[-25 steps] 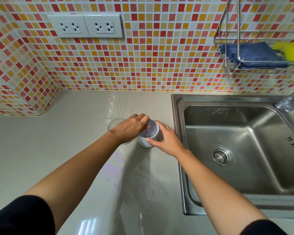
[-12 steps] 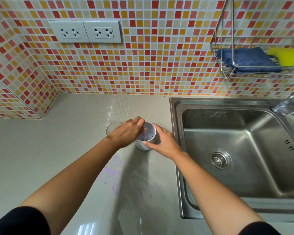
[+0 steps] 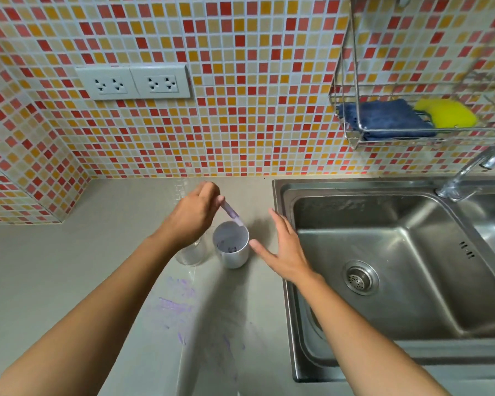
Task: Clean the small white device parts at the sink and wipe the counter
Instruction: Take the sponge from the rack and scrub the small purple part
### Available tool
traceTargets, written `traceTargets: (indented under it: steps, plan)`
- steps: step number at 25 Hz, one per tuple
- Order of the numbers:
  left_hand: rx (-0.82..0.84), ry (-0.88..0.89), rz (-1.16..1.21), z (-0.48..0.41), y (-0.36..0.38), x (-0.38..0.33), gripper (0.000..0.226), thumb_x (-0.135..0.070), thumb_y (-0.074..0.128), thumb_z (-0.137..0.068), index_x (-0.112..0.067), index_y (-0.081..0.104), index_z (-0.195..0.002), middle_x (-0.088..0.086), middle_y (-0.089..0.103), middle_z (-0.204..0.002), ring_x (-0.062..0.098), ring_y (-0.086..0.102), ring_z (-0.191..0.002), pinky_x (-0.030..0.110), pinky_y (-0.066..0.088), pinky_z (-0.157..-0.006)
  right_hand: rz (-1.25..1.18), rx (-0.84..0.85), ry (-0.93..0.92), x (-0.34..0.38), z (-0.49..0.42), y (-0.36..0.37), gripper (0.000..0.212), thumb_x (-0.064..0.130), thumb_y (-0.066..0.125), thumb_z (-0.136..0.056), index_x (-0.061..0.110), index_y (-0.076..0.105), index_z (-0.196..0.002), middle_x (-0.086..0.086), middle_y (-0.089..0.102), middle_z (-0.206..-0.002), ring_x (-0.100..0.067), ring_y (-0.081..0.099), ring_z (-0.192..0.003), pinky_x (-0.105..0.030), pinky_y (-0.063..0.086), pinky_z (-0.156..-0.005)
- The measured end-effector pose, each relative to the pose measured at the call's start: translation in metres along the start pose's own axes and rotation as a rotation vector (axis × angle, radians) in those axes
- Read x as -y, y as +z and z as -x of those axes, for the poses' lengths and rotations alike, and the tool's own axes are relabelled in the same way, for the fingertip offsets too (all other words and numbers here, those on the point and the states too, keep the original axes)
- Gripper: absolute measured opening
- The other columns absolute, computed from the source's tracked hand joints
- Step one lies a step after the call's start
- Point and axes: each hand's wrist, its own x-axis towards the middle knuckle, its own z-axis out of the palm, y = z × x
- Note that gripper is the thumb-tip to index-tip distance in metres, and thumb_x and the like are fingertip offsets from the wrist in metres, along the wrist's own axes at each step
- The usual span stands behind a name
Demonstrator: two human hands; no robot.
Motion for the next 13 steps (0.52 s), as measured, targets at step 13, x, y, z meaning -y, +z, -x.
traceTargets:
  steps: [13]
  plan:
    - [-0.076,0.084,0.466,-0.060,0.093,-0.215,0.021,-0.030,0.041,-0.098,-0.011,0.048,-0.092,0.002,0.056,-0.081,0.015,0.052,-0.072,0.026,0.041,-0.062,0.523,-0.849,-0.027,-0.014,-0.058,-0.317,0.037,0.022,0.050,-0.086,0.002,0.049,-0.117,-0.019,0.048,-0.121,-0.035,0.045,-0.112,-0.045,0.039,-0.094]
